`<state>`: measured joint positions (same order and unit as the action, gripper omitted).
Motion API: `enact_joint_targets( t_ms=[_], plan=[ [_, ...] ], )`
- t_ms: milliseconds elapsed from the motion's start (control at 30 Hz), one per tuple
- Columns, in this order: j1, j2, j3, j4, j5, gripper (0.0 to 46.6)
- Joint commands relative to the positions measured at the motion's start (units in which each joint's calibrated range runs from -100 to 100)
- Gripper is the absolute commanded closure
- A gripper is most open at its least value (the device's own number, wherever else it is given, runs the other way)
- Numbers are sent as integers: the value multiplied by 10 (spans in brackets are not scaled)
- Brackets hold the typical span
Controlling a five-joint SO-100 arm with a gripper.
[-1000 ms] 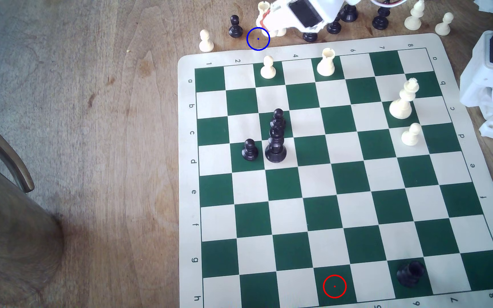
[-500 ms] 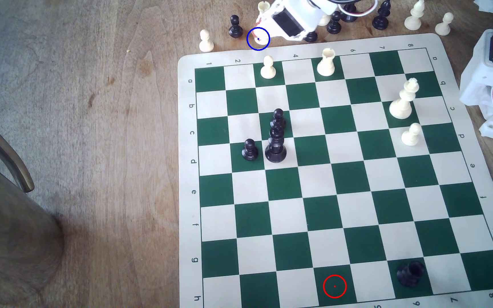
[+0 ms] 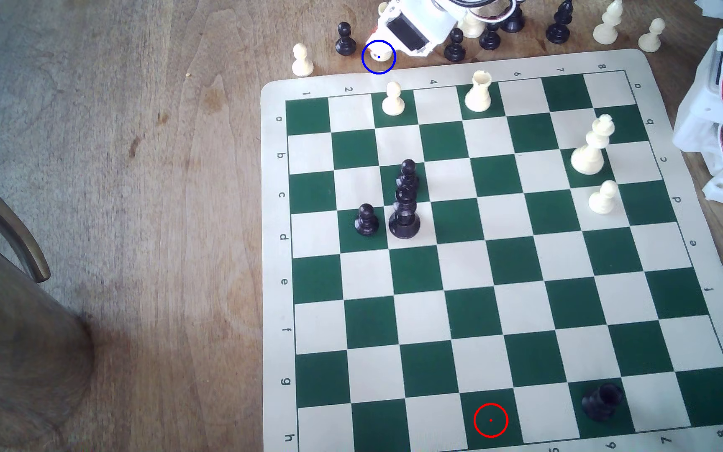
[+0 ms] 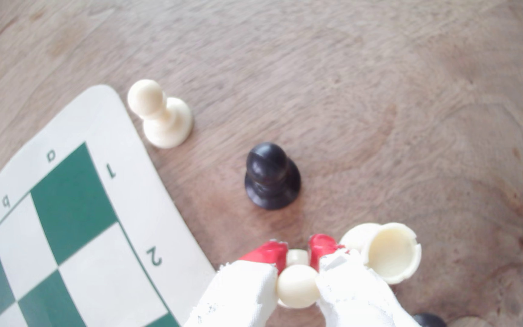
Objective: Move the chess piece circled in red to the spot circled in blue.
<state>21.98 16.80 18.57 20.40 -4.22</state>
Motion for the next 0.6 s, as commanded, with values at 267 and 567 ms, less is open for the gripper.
enact_joint_targets(
  t_ms=[267,567],
  plan=[
    [7,3,-52,-18,-1,394],
    [7,0,-47,-18,1,293]
  ],
)
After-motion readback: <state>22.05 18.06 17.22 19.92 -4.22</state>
